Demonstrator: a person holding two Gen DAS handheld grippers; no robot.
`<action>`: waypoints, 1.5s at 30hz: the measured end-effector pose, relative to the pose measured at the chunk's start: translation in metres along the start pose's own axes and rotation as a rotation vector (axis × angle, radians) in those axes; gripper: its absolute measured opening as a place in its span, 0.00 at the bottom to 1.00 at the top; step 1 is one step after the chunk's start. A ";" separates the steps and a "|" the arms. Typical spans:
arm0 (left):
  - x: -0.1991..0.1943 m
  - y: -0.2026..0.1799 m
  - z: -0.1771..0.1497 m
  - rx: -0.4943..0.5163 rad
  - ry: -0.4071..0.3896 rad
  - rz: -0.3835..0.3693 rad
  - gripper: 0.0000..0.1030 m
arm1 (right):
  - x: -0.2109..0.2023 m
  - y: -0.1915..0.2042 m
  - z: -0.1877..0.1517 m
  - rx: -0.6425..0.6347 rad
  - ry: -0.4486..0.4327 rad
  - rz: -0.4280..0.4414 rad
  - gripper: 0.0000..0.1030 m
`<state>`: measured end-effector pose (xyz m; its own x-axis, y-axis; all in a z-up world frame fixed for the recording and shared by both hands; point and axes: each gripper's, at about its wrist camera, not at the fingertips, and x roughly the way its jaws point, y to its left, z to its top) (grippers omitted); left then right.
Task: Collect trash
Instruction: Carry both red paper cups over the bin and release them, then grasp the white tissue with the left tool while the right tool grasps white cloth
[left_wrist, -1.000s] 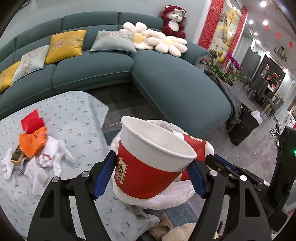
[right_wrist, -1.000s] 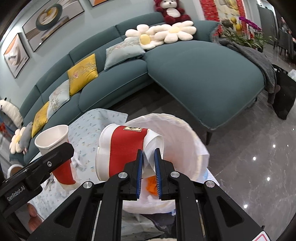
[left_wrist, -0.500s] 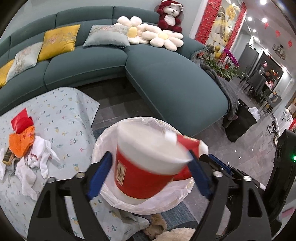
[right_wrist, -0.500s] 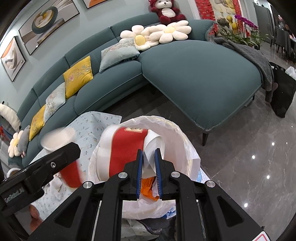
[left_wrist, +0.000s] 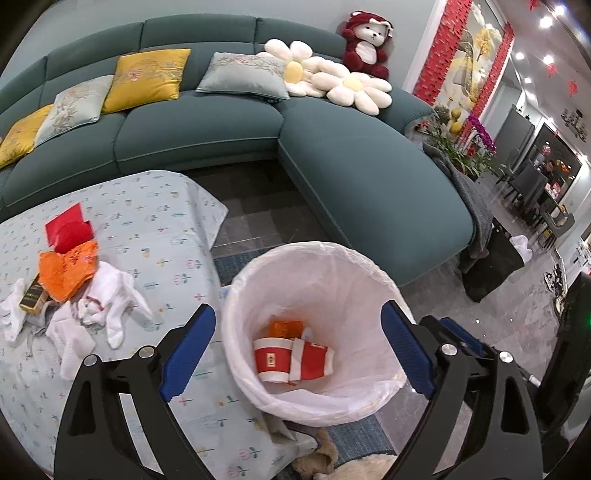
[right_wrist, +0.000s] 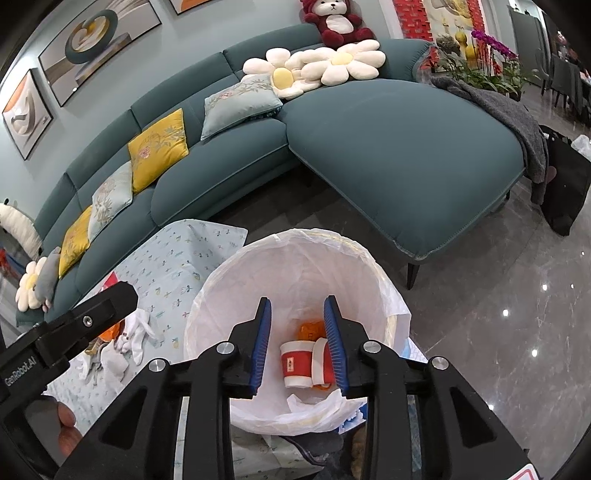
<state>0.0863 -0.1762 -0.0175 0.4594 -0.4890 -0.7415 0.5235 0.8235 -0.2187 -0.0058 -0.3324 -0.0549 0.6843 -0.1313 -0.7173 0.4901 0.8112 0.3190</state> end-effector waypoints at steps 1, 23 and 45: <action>-0.002 0.004 0.000 -0.005 -0.003 0.006 0.84 | -0.001 0.003 0.000 -0.005 -0.003 0.000 0.35; -0.046 0.117 -0.032 -0.158 -0.037 0.203 0.90 | 0.000 0.100 -0.019 -0.159 0.043 0.075 0.43; -0.024 0.231 -0.067 -0.305 0.055 0.341 0.90 | 0.060 0.188 -0.053 -0.285 0.178 0.119 0.43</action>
<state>0.1479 0.0445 -0.0931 0.5255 -0.1659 -0.8344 0.1098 0.9858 -0.1269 0.0991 -0.1574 -0.0704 0.6106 0.0546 -0.7900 0.2254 0.9444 0.2394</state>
